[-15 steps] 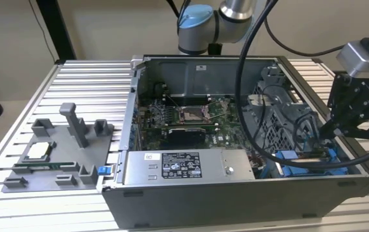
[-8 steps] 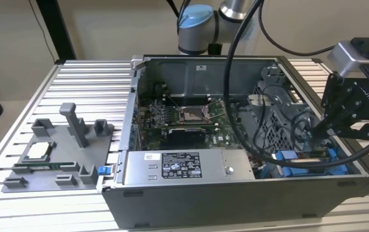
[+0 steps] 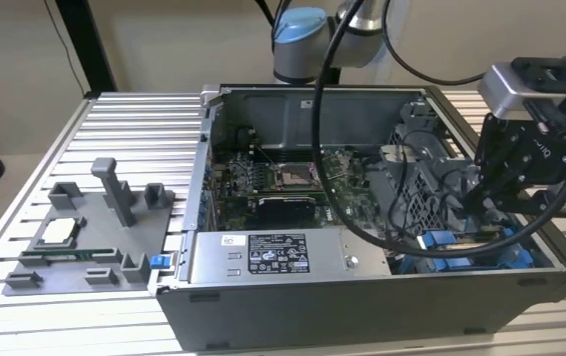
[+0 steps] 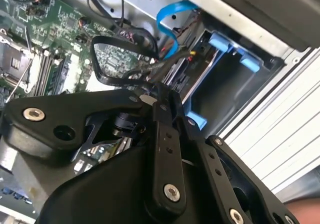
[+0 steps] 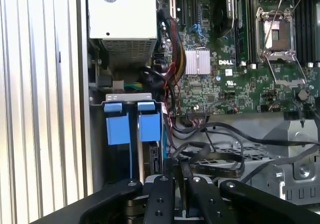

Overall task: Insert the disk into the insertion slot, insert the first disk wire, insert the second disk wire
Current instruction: 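Insert the second disk wire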

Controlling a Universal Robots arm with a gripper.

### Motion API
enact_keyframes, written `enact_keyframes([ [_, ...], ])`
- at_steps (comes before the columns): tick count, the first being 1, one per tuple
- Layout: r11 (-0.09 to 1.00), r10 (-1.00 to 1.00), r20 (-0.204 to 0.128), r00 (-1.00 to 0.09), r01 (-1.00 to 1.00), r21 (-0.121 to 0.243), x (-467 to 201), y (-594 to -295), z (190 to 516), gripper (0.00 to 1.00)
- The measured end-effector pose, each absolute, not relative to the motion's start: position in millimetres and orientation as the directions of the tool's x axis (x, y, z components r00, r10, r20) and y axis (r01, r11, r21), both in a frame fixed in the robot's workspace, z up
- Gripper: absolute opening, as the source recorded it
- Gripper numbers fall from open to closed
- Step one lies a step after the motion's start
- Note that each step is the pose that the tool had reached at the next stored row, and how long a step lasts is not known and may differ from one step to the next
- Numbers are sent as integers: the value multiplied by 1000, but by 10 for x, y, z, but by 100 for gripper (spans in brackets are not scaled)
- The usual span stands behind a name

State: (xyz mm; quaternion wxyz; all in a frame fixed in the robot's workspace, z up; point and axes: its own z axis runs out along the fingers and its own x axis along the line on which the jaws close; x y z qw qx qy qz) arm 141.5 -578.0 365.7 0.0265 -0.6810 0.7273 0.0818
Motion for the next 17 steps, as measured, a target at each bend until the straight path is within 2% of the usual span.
enact_keyframes([
  [13,59,-986,-150,-71,-995,82,1080,-5780,3651,0],
  [17,59,-986,-152,-67,-997,53,1081,-5780,3627,0],
])
